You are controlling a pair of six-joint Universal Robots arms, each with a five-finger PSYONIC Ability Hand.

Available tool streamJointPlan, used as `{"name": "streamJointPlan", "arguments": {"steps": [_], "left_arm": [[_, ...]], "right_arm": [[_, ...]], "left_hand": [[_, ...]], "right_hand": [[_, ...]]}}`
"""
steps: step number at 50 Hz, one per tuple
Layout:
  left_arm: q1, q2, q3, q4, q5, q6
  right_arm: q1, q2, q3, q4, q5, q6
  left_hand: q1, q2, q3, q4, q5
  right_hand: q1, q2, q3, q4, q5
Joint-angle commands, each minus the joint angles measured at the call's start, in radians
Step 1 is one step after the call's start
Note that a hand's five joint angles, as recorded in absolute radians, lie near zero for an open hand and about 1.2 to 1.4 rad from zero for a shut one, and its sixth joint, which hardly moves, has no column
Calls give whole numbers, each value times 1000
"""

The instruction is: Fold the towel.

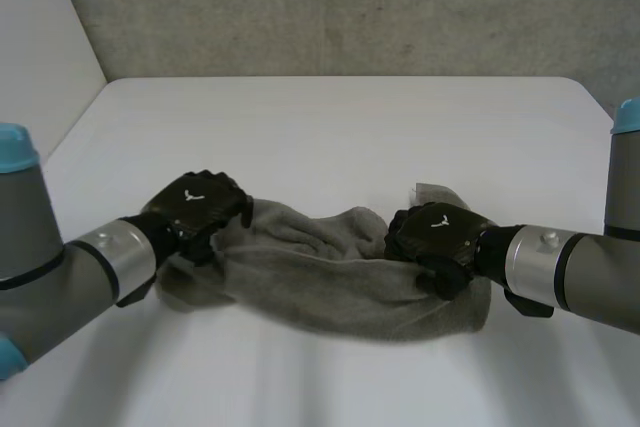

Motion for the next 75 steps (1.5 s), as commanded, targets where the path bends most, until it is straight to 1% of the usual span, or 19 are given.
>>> {"name": "streamJointPlan", "arguments": {"steps": [1,7,17,20,22,25,27,30,34,41,42,46,48,49,50,70,72,74,75], "left_arm": [[-59,-83,52,25,-5,-3],[-110,-157,101,29,-10,2],[-116,-243,168,26,-15,3],[-116,-249,176,25,-18,3],[-116,-243,175,22,-24,3],[-116,-238,171,20,-24,2],[-116,-222,159,9,-25,-1],[-116,-183,132,-26,-22,-1],[-113,-142,96,-46,-18,0],[-108,-93,109,-55,-19,-3],[-110,-88,118,-55,-19,-1],[-113,-85,130,-55,-18,-1],[-114,-85,132,-55,-18,-1],[-114,-86,130,-55,-18,0],[-116,-91,127,-55,-18,2],[-114,-151,133,-52,-13,13],[-114,-152,133,-50,-13,13],[-114,-160,132,-49,-13,14],[-114,-160,132,-49,-13,14]], "right_arm": [[0,-27,22,-14,-2,2],[-1,-49,42,-18,-3,-3],[-20,-118,86,-19,-36,-6],[-51,-135,97,-19,-54,-6],[-64,-139,100,-19,-69,-6],[-69,-139,100,-18,-74,-7],[-80,-139,103,-13,-75,-7],[-78,-139,111,-5,-69,-12],[-84,-138,124,1,-69,-36],[-84,-96,73,57,-54,-180],[-83,-92,51,82,-52,-193],[-83,-92,16,131,-63,-187],[-83,-92,8,140,-66,-187],[-81,-93,6,140,-66,-185],[-81,-93,6,140,-66,-185],[-87,-84,43,136,-71,-185],[-87,-86,48,136,-72,-185],[-87,-83,52,136,-72,-185],[-87,-83,52,136,-72,-185]], "left_hand": [[-33,-34,-57,-66,-5],[-33,-34,-57,-66,-5],[-3,-5,-57,-66,25],[73,71,-57,-66,101],[231,229,-57,-66,259],[308,306,-57,-66,336],[486,484,-57,-66,514],[665,663,-57,-66,693],[777,775,-57,-66,805],[722,720,-57,-66,750],[640,639,-57,-66,668],[607,606,-57,-66,635],[543,541,-57,-66,571],[403,401,-57,-66,431],[361,359,-57,-66,389],[372,371,-57,-66,400],[387,385,-57,-66,415],[533,531,-57,-66,561],[534,532,-57,-66,562]], "right_hand": [[93,111,-52,-76,66],[93,111,-52,-76,66],[93,111,-52,-76,66],[93,111,-52,-76,66],[93,111,-52,-76,66],[93,111,-52,-76,66],[93,111,-52,-76,66],[93,111,-52,-76,66],[93,111,-52,-76,66],[93,111,-52,-76,66],[93,111,-52,-76,66],[93,111,-52,-76,66],[93,111,-52,-76,66],[93,111,-52,-76,66],[93,111,-52,-76,66],[93,111,-52,-76,66],[93,111,-52,-76,66],[93,111,-52,-76,66],[93,111,-52,-76,66]]}}
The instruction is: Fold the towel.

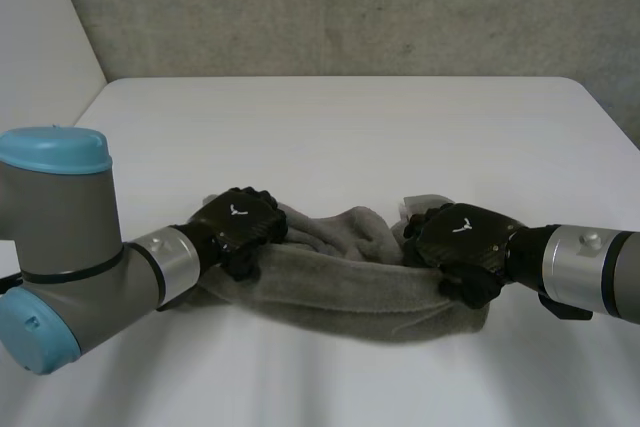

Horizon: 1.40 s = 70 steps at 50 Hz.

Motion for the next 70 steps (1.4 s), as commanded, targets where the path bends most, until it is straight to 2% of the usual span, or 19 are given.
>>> {"name": "streamJointPlan", "arguments": {"steps": [1,2,11,17,19,21,22,23,26,30,35,42,51,61,63,65,66,67,70], "left_arm": [[0,-18,2,3,-1,2],[0,-22,3,3,-1,2],[0,-56,106,44,-7,0],[0,-102,414,66,-87,-3],[0,-96,497,72,-127,-3],[0,-69,644,108,-191,-12],[0,-69,644,109,-191,-12],[-3,-34,687,140,-207,-17],[2,51,696,229,-208,-49],[19,106,663,300,-202,-106],[49,108,569,331,-167,-116],[102,79,238,375,-53,-35],[111,37,-115,428,-36,199],[94,56,-221,425,-24,250],[94,60,-221,425,-27,250],[108,63,-221,426,-30,250],[108,63,-221,426,-30,250],[112,63,-221,426,-32,250],[132,63,-224,422,-29,250]], "right_arm": [[-1,4,12,0,-1,-2],[-1,10,12,-1,-1,-3],[8,102,-109,-11,11,-26],[61,182,-494,-34,111,-11],[81,182,-611,-78,153,4],[120,149,-790,-273,211,128],[120,148,-790,-274,211,129],[121,106,-809,-403,228,233],[111,26,-759,-642,232,469],[103,9,-680,-705,223,589],[100,1,-547,-692,191,533],[89,-4,-285,-698,174,437],[89,15,68,-699,136,308],[87,15,165,-686,128,195],[87,13,162,-686,130,191],[87,19,156,-684,119,185],[87,19,156,-684,119,185],[87,26,154,-684,116,181],[87,53,142,-686,117,159]], "left_hand": [[311,310,-57,-66,318],[423,422,-57,-66,430],[424,423,-57,-66,431],[424,423,-57,-66,431],[424,423,-57,-66,431],[424,423,-57,-66,431],[424,423,-57,-66,431],[424,423,-57,-66,431],[424,423,-57,-66,431],[424,423,-57,-66,431],[424,423,-57,-66,431],[424,423,-57,-66,431],[424,423,-57,-66,431],[424,423,-57,-66,431],[424,423,-57,-66,431],[424,423,-57,-66,431],[424,423,-57,-66,431],[424,423,-57,-66,431],[424,423,-57,-66,431]], "right_hand": [[93,111,-52,-76,66],[93,111,-52,-76,66],[93,111,-52,-76,66],[93,111,-52,-76,66],[93,111,-52,-76,66],[93,111,-52,-76,66],[93,111,-52,-76,66],[93,111,-52,-76,66],[93,111,-52,-76,66],[93,111,-52,-76,66],[93,111,-52,-76,66],[93,111,-52,-76,66],[93,111,-52,-76,66],[93,111,-52,-76,66],[-9,10,-52,-76,-36],[-391,-372,-52,-76,-418],[-393,-375,-52,-76,-420],[-606,-587,-52,-76,-632],[-663,-645,-52,-76,-690]]}}
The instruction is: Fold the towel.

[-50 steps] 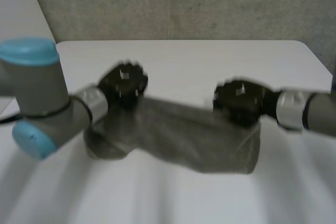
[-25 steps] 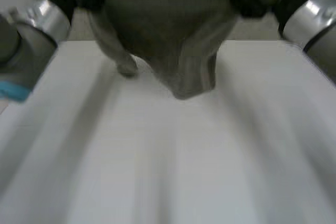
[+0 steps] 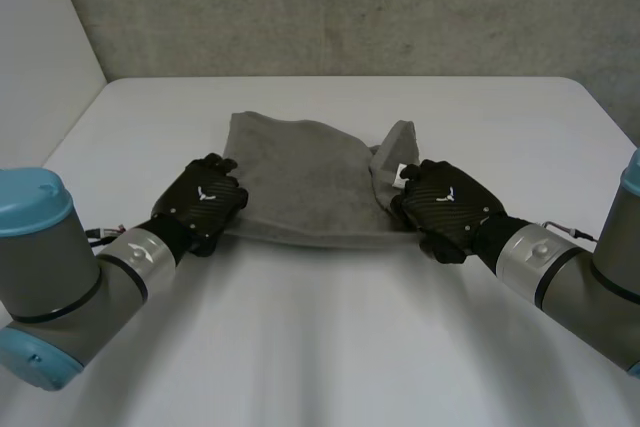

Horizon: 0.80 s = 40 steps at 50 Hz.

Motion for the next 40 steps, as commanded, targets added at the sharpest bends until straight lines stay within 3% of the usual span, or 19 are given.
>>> {"name": "streamJointPlan", "arguments": {"steps": [1,8,20,31,40], "left_arm": [[31,3,3,-4,-2,-5],[71,17,-14,-12,1,-5],[67,26,-17,-13,1,-11],[65,25,-17,-13,1,-21],[67,25,-17,-13,1,-21]], "right_arm": [[0,35,-26,-1,-5,-26],[-46,125,-104,67,15,-109],[-52,156,-106,65,3,-101],[-32,179,-87,-62,0,-93],[6,286,-136,-137,3,-99]], "left_hand": [[109,48,-57,-66,50],[109,48,-57,-66,50],[109,48,-57,-66,50],[109,48,-57,-66,50],[109,48,-57,-66,50]], "right_hand": [[-279,-292,-52,-76,-287],[-273,-286,-52,-76,-281],[-267,-280,-52,-76,-275],[-256,-268,-52,-76,-264],[-256,-268,-52,-76,-264]]}}
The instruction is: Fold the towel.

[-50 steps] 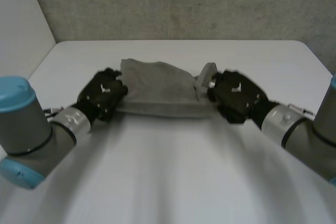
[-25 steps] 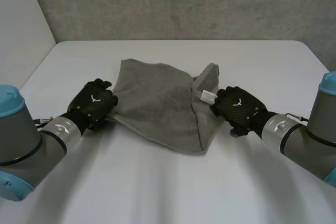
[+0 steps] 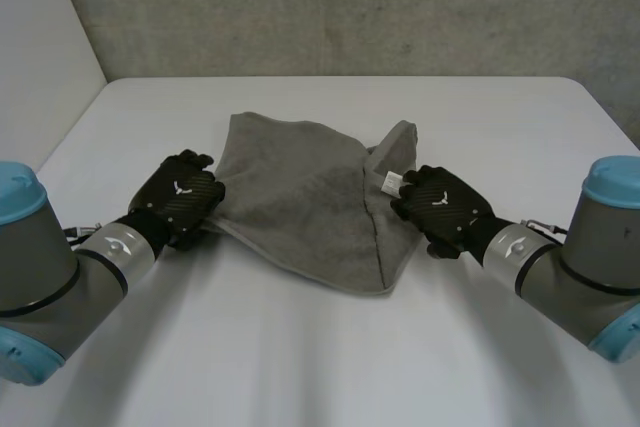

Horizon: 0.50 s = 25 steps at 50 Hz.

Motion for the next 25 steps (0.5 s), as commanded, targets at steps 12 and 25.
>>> {"name": "streamJointPlan", "arguments": {"steps": [12,25], "left_arm": [[7,0,0,-12,0,-14],[23,-37,2,-5,0,-17]], "right_arm": [[61,128,-107,-97,13,-1],[-14,-134,-23,-39,17,157]], "left_hand": [[109,48,-57,-66,50],[-203,-264,-57,-66,-262]], "right_hand": [[706,705,-52,-76,738],[708,707,-52,-76,740]]}}
